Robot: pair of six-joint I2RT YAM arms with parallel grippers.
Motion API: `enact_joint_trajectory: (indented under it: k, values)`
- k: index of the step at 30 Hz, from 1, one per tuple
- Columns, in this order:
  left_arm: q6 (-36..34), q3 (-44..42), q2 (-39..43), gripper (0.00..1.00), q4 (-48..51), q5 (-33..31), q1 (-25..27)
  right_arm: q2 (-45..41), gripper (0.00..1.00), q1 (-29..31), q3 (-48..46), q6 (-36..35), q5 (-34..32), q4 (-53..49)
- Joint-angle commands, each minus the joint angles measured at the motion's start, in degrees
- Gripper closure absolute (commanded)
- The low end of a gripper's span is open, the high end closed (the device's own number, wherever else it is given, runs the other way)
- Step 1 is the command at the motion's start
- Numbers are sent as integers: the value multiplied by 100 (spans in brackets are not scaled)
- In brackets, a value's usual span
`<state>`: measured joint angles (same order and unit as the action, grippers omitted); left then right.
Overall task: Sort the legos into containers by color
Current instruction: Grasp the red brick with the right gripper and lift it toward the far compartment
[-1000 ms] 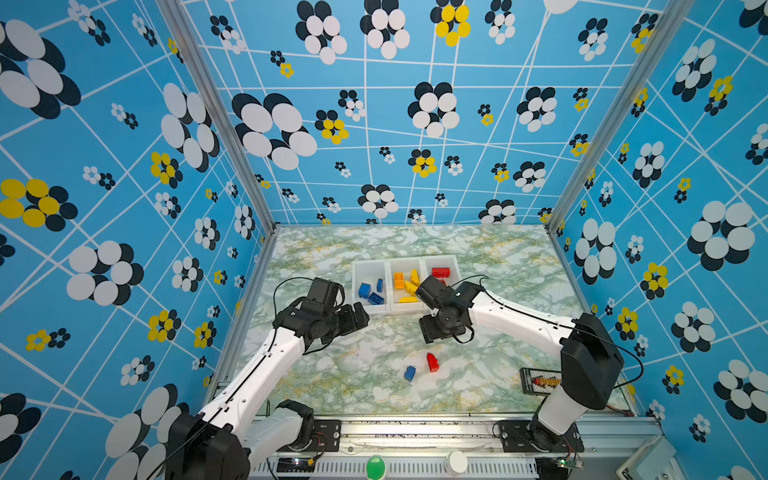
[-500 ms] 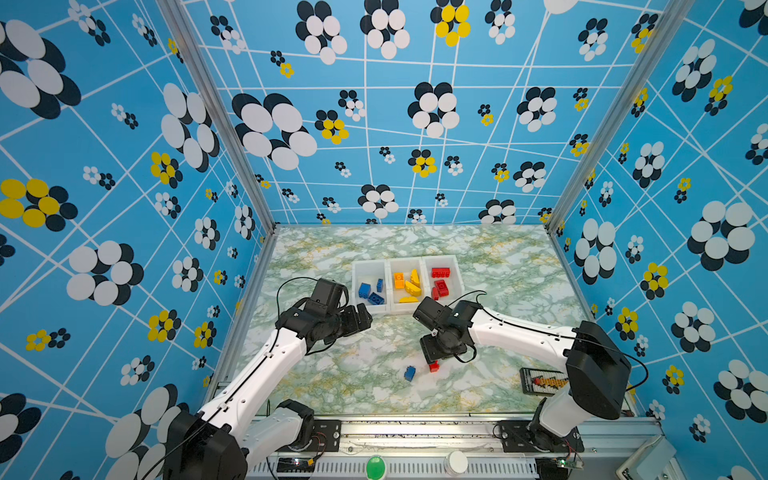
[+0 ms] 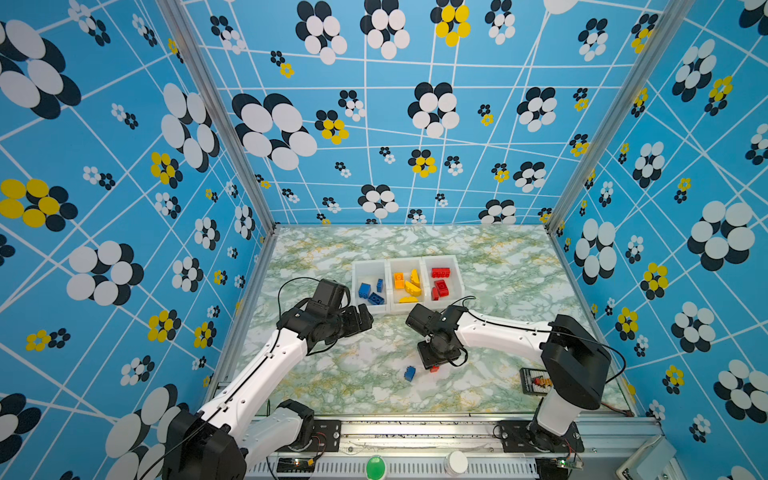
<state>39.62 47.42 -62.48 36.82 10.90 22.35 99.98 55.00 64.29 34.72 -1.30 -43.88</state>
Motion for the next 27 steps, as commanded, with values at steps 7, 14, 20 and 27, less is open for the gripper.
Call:
enact_joint_trajectory:
  k: [7,14,20,27]
  values:
    - [83,4,29,3,18,-136,90,109,59,19,-104,-79,7,55]
    - [90,22,26,3,27,-171,122,83,73,18,-127,-71,-9,55]
    - [101,21,39,2,21,-189,146,-10,78,19,-148,-35,-36,7]
    - [117,9,34,2,-25,-201,160,-351,80,0,47,-42,-356,-384]
